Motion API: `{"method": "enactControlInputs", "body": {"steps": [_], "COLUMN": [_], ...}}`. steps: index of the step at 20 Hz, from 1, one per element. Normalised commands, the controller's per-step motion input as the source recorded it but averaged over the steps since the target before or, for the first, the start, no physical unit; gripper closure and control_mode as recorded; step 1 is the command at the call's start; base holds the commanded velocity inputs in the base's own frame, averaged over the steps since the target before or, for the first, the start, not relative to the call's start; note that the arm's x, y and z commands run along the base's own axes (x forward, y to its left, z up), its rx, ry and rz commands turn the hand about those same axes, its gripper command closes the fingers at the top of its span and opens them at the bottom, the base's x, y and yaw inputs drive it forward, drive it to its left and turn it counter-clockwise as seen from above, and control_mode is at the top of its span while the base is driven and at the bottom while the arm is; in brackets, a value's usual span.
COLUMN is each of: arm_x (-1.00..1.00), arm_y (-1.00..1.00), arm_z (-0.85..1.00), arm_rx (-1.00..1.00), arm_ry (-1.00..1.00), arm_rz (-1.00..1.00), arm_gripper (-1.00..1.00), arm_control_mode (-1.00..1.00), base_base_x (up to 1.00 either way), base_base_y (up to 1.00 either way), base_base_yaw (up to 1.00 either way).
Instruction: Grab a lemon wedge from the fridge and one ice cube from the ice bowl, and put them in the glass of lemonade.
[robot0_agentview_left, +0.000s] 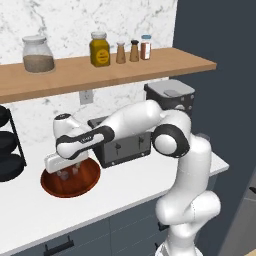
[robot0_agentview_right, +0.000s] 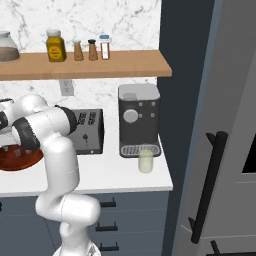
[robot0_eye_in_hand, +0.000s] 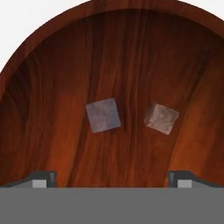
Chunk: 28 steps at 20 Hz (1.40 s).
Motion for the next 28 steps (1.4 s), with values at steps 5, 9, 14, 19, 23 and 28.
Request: {"method": "enactControlInputs", "body": {"steps": [5, 9, 14, 19, 23, 28], "arm_x": [0.17, 0.14, 0.05, 0.00, 0.01, 0.00], "arm_y": [0.03, 0.11, 0.16, 0.08, 0.08, 0.00], "arm_z": [-0.19, -0.20, -0.36, -0.18, 0.00, 0.00], "arm_rx": [0.00, 0.00, 0.00, 0.00, 0.00, 0.00], "arm_ry": [0.00, 0.00, -0.07, -0.06, 0.01, -0.01], "arm_rz": [0.00, 0.00, 0.01, 0.03, 0.01, 0.02], "arm_gripper": [-1.00, -1.00, -1.00, -1.00, -1.00, -1.00], "arm_control_mode": [-1.00, -1.00, -1.00, -1.00, -1.00, -1.00], "base_base_x": [0.00, 0.00, 0.00, 0.00, 0.00, 0.00], "base_base_y": [0.00, 0.00, 0.00, 0.00, 0.00, 0.00], "base_base_yaw": [0.00, 0.00, 0.00, 0.00, 0.00, 0.00]}}
